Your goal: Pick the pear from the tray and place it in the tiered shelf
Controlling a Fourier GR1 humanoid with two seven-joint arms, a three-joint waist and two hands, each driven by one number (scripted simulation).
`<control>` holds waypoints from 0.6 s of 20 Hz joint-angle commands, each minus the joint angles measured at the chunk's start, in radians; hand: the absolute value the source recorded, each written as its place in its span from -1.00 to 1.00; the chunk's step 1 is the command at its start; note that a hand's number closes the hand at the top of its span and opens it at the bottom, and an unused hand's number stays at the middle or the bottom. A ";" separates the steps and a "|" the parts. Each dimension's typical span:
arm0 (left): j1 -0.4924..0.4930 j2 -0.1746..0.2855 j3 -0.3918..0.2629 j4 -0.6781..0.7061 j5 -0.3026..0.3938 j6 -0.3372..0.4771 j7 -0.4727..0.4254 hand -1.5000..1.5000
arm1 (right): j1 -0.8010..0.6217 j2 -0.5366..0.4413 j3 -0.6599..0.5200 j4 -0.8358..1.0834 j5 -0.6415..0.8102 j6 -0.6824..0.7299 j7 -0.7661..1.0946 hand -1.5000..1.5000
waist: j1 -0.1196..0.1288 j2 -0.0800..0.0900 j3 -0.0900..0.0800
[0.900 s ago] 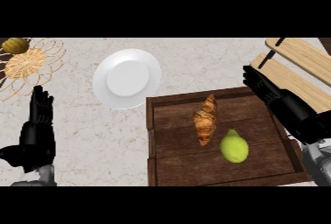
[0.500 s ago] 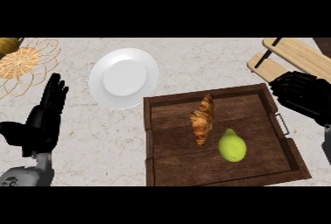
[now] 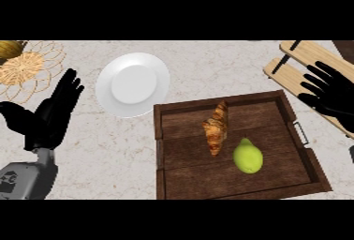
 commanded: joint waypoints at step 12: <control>-0.078 -0.018 -0.027 0.036 -0.005 -0.032 0.034 0.00 | -0.281 -0.378 0.364 -0.172 0.166 0.485 0.507 -1.00 | 0.043 0.003 -0.005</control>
